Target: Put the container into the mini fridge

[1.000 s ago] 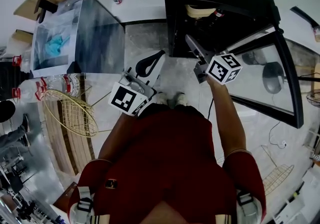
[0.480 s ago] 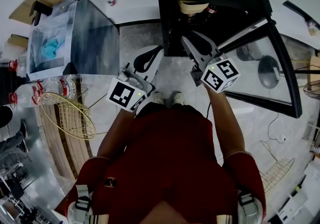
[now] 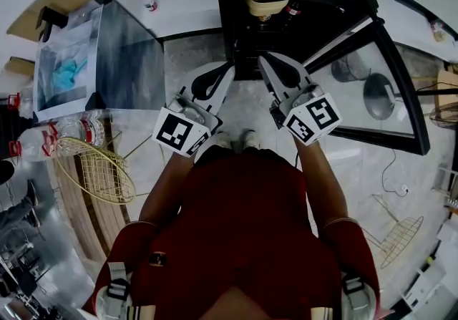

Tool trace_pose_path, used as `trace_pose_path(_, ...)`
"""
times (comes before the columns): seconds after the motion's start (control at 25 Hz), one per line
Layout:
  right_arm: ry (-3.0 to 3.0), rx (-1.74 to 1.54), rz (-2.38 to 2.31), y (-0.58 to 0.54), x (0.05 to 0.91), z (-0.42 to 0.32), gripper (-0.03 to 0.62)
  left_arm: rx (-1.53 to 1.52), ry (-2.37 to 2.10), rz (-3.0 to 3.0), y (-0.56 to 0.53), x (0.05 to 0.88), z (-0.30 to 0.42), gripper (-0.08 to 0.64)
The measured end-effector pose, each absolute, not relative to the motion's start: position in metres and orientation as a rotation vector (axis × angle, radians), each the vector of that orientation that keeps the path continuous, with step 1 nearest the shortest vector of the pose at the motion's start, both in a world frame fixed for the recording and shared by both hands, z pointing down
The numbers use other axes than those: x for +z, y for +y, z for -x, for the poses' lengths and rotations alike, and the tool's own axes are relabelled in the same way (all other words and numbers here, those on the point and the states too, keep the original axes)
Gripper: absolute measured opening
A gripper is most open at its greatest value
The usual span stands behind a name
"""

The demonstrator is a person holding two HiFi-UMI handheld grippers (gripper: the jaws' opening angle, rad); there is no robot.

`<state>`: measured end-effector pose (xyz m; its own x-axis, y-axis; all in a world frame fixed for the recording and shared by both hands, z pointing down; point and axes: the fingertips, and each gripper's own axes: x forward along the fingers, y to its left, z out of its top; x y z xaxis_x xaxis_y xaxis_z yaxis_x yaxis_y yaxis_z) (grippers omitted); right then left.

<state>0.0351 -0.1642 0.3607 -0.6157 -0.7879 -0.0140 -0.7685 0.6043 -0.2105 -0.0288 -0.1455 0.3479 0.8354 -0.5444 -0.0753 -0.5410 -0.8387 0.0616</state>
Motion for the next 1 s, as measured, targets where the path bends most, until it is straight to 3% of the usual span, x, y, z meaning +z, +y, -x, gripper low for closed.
trace_pose_path(1.0,2.643,-0.092,1.448,-0.108,0.333,-0.048,0.000,-0.171,-0.818,-3.004,-0.120,0.336,0.011,0.006)
